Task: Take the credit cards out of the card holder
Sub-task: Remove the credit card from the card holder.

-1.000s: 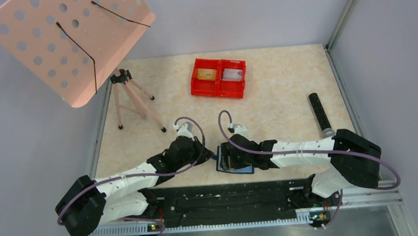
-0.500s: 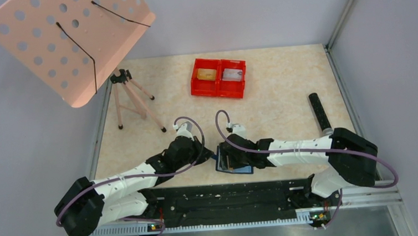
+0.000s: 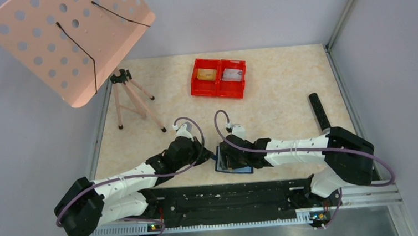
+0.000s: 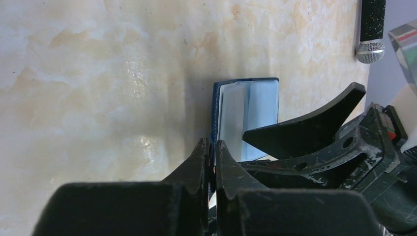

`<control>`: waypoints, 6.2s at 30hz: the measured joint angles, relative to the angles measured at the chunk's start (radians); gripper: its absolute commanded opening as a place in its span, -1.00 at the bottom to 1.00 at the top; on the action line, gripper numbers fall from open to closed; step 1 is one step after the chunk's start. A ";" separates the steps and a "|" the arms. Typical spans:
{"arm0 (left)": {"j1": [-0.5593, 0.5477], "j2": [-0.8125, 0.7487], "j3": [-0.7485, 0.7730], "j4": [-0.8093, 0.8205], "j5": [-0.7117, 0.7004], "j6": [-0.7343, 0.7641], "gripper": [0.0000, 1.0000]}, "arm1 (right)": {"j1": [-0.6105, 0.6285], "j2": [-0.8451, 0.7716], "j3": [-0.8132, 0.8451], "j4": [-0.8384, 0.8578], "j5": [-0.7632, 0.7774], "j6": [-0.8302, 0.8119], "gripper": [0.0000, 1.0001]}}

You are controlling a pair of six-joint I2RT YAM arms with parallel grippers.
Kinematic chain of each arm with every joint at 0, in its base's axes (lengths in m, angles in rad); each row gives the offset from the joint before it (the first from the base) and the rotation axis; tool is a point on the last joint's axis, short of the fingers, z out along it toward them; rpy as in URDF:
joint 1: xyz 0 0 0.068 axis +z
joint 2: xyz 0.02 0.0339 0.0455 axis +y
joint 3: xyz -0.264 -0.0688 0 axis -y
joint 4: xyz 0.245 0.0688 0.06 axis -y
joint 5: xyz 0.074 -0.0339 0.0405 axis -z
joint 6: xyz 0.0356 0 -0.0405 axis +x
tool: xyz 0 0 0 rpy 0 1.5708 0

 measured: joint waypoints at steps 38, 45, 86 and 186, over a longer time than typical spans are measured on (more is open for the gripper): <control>-0.003 -0.003 -0.012 -0.002 0.004 -0.007 -1.00 | 0.005 -0.179 -0.028 -0.062 0.067 -0.210 0.34; -0.003 -0.010 -0.012 -0.003 0.005 -0.007 -1.00 | 0.005 -0.085 -0.012 -0.030 0.033 -0.224 0.34; -0.023 0.004 -0.013 0.004 0.027 -0.029 -1.00 | 0.005 -0.016 0.070 -0.160 0.156 -0.193 0.15; -0.069 0.500 0.282 0.047 0.112 -0.002 -0.27 | -0.409 -0.245 -0.391 0.422 -0.350 -0.149 -0.53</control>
